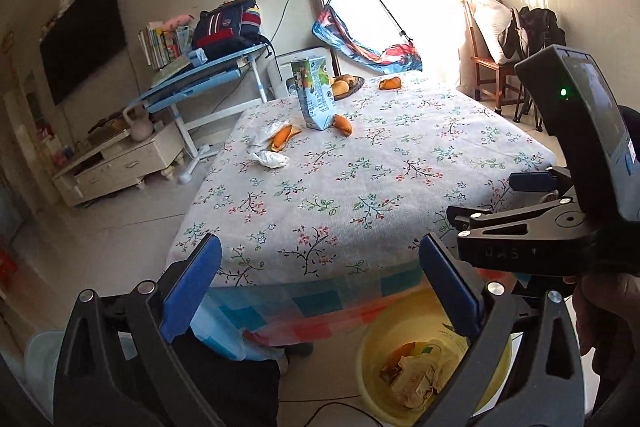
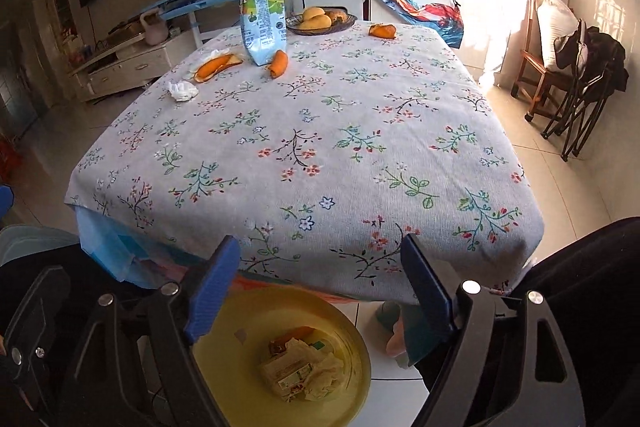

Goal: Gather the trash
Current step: 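Move both tools back over the table toward the remaining trash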

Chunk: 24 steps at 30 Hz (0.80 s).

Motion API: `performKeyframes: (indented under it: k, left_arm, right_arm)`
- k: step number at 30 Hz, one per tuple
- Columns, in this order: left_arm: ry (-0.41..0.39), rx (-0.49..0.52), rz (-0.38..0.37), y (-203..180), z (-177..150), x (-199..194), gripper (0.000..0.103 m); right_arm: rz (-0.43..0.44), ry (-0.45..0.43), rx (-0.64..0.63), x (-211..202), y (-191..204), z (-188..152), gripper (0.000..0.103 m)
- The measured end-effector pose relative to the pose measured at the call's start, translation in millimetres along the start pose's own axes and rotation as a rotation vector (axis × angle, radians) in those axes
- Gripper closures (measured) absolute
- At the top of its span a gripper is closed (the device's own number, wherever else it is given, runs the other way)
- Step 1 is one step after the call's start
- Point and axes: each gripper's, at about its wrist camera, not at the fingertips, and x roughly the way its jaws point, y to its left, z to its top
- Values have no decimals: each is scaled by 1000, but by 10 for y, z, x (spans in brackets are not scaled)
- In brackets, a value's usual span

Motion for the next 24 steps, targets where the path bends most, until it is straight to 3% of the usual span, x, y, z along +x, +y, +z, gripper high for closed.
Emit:
performKeyframes:
  k: [10, 24]
  left_arm:
    - [31, -7, 10, 145, -84, 16, 7]
    - [75, -41, -25, 220, -137, 96, 7]
  right_arm:
    - [-90, 12, -102, 69, 320, 89, 22]
    - [-153, 71, -66, 208, 421, 169, 22]
